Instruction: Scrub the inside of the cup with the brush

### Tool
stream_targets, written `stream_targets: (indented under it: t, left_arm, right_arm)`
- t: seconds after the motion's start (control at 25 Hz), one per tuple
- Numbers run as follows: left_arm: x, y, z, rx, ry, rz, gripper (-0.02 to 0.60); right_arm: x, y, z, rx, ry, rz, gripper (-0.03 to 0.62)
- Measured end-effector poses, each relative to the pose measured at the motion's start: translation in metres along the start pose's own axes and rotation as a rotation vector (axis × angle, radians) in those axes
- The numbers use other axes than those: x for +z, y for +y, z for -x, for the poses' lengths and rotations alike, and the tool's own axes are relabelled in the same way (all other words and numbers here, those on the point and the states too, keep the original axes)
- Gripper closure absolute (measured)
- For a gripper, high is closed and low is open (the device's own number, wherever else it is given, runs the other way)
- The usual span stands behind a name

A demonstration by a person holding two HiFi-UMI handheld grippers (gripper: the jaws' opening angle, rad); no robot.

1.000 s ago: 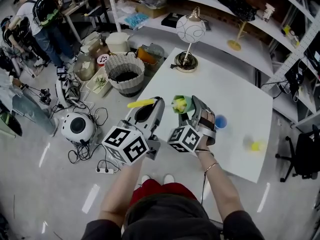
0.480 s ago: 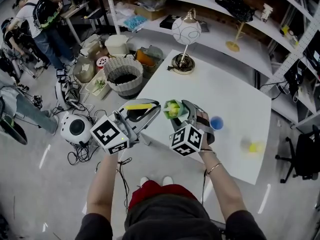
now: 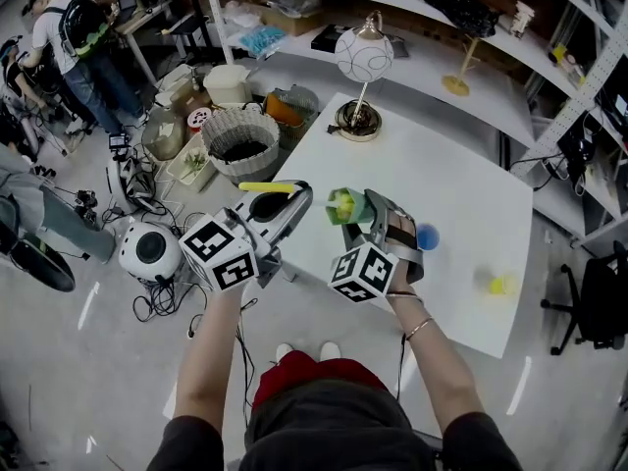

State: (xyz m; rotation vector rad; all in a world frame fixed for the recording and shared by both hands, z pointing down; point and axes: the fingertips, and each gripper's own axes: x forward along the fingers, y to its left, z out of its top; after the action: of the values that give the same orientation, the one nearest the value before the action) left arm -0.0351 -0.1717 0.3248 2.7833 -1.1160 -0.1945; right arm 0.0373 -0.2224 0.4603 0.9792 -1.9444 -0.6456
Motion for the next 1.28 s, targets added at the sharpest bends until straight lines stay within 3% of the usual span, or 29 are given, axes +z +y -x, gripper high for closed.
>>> stream_targets:
  t: [0.36, 0.48, 0.56, 0.64, 0.96, 1.28]
  left_arm:
    - [-0.04, 0.04, 0.024, 0.352, -0.163, 0.655, 0.54]
    - [-0.049, 0.046, 0.033, 0.422, -0.206, 0.808, 0.54]
    - [-0.05, 0.046, 0.035, 0.433, -0.218, 0.839, 0.539]
    - [-0.047, 0.041, 0.035, 0.404, -0.206, 0.787, 0.538]
    - [-0.029, 0.015, 0.028, 0.138, -0.116, 0.395, 0.54]
    - [-0.009, -0.029, 0.019, -0.166, 0.078, -0.158, 0.54]
  right_arm:
    - [-0.007, -0.005, -0.004, -0.144, 0.079, 0.155, 0.286]
    - [-0.004, -0.006, -0.002, -0.173, 0.083, 0.206, 0.286]
    - [-0.003, -0.006, 0.001, -0.165, 0.088, 0.21, 0.286]
    - [-0.003, -0.003, 0.002, -0.131, 0.081, 0.199, 0.286]
    - [-0.002, 0.015, 0.004, 0.054, 0.011, 0.108, 0.286]
    - [0.009, 0.034, 0.012, 0.21, -0.073, 0.009, 0.286]
